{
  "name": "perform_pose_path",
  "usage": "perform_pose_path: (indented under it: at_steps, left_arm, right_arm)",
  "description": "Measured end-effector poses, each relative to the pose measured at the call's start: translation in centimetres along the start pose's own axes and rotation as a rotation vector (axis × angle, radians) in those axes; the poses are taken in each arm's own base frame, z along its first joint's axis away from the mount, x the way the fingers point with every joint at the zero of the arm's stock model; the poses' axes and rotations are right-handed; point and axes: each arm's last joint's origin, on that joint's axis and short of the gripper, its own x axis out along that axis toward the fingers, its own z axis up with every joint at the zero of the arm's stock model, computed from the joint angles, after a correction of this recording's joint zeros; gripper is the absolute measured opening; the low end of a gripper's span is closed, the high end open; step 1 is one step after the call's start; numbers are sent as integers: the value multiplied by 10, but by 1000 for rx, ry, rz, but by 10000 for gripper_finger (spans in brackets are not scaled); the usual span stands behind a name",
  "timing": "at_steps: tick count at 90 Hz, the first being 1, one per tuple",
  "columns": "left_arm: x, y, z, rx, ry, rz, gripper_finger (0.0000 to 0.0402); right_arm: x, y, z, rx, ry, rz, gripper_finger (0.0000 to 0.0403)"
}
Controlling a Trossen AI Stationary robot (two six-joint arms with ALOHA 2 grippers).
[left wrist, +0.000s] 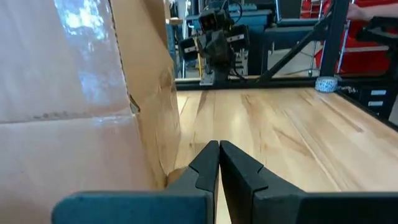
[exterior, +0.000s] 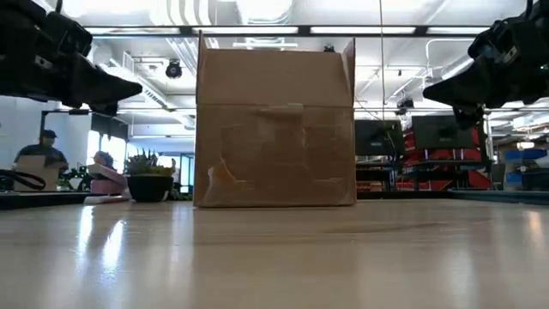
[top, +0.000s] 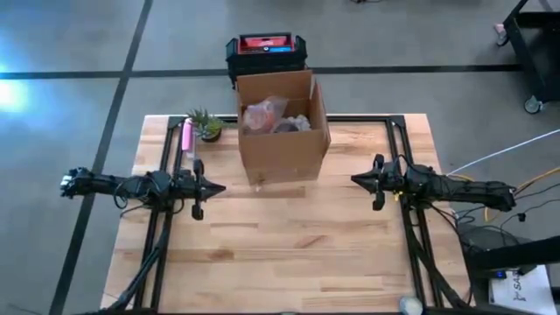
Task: Wrap mug
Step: Return to Home Position
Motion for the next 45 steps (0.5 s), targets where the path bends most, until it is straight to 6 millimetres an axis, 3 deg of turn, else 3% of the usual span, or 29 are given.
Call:
perform_pose_path:
  at_steps: [45]
  left_arm:
    - [6, -1, -8, 18, 90, -3, 0]
  right_arm:
    - [0, 0, 0, 0, 0, 0, 9]
